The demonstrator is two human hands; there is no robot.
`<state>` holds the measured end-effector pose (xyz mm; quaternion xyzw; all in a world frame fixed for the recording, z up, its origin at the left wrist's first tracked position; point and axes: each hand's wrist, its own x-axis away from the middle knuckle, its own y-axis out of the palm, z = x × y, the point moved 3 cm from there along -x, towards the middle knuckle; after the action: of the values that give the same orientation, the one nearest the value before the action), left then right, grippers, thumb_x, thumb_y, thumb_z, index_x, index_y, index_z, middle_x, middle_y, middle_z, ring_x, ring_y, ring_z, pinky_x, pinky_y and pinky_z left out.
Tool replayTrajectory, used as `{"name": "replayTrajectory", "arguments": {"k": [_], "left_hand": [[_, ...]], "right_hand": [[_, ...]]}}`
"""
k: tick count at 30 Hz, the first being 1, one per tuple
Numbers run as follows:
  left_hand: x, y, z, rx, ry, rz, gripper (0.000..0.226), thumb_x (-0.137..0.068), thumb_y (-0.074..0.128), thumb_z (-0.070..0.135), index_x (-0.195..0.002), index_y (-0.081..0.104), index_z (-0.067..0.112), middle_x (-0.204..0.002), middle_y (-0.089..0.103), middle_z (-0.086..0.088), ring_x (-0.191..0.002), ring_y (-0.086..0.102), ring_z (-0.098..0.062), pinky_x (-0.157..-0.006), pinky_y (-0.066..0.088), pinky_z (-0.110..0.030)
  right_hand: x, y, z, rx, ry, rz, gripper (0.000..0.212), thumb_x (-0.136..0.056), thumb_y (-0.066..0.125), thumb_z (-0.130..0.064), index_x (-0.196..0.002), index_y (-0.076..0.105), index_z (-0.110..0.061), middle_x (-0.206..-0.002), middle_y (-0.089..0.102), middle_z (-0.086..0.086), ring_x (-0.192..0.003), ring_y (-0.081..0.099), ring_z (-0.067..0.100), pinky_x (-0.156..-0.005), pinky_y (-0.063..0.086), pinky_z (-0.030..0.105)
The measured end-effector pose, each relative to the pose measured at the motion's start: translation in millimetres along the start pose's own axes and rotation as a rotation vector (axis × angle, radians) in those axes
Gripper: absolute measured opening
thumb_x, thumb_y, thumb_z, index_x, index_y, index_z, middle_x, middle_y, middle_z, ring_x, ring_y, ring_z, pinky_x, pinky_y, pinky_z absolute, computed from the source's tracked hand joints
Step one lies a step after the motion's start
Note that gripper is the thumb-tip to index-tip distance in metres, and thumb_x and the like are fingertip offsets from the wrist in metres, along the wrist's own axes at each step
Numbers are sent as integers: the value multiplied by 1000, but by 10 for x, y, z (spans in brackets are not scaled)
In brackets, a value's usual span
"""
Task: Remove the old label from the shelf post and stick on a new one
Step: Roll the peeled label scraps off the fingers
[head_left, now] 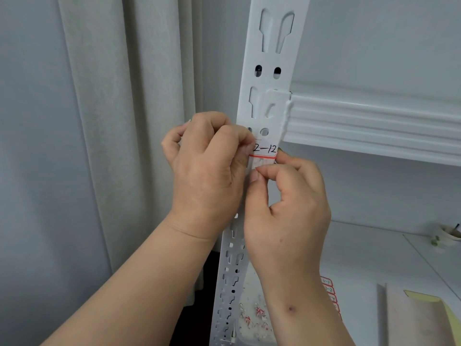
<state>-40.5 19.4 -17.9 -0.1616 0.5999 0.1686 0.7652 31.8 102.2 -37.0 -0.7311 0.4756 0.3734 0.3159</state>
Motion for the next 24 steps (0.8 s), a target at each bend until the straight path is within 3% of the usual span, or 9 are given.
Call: {"name": "replayTrajectory", "arguments": {"k": [4, 8, 14, 17, 20, 24], "left_hand": [[-15, 32, 6, -54, 22, 0, 6, -86, 64, 8, -84, 69, 9, -91, 61, -5, -93, 50, -13, -90, 26, -36], [-37, 60, 10, -77, -7, -26, 8, -87, 58, 9, -84, 65, 9, -93, 61, -8, -92, 48, -14, -85, 20, -27], [-27, 45, 34, -50, -19, -58, 9, -89, 55, 11, -85, 63, 9, -95, 48, 8, -93, 48, -13, -83, 20, -28], [25, 10, 47, 7, -33, -56, 5, -90, 57, 12, -94, 60, 12, -99, 45, 14, -93, 48, -8, -85, 24, -31], [44, -33, 59, 61, -67, -37, 24, -88, 60, 12, -105, 48, 23, -97, 39, 23, -91, 42, 3, -88, 27, -31], [19, -39, 45, 24, -62, -79, 14, -86, 62, 16, -100, 62, 15, -99, 49, 14, -95, 47, -1, -90, 27, -33]], "right_hand": [[-3, 5, -4, -12, 4, 8, 6, -80, 63, -15, -78, 68, -18, -100, 57, -9, -91, 56, 3, -84, 49, 33], [-4, 0, -3, -10, 0, 6, 6, -80, 63, -14, -78, 69, -17, -100, 57, -9, -91, 58, 7, -84, 49, 32], [0, 1, 12, -12, 1, 6, 6, -80, 64, -14, -78, 69, -16, -102, 62, -2, -92, 58, 7, -83, 50, 35], [4, 2, 14, -21, 5, 6, 6, -80, 63, -14, -77, 68, -17, -102, 62, -3, -93, 58, 6, -83, 51, 36], [-3, 3, 16, -33, 9, 0, 7, -81, 63, -15, -78, 68, -17, -104, 62, -3, -93, 59, 7, -83, 51, 37], [-5, -7, 18, -35, 6, -12, 8, -81, 61, -16, -79, 69, -17, -104, 62, -3, -95, 60, 7, -84, 51, 38]]}}
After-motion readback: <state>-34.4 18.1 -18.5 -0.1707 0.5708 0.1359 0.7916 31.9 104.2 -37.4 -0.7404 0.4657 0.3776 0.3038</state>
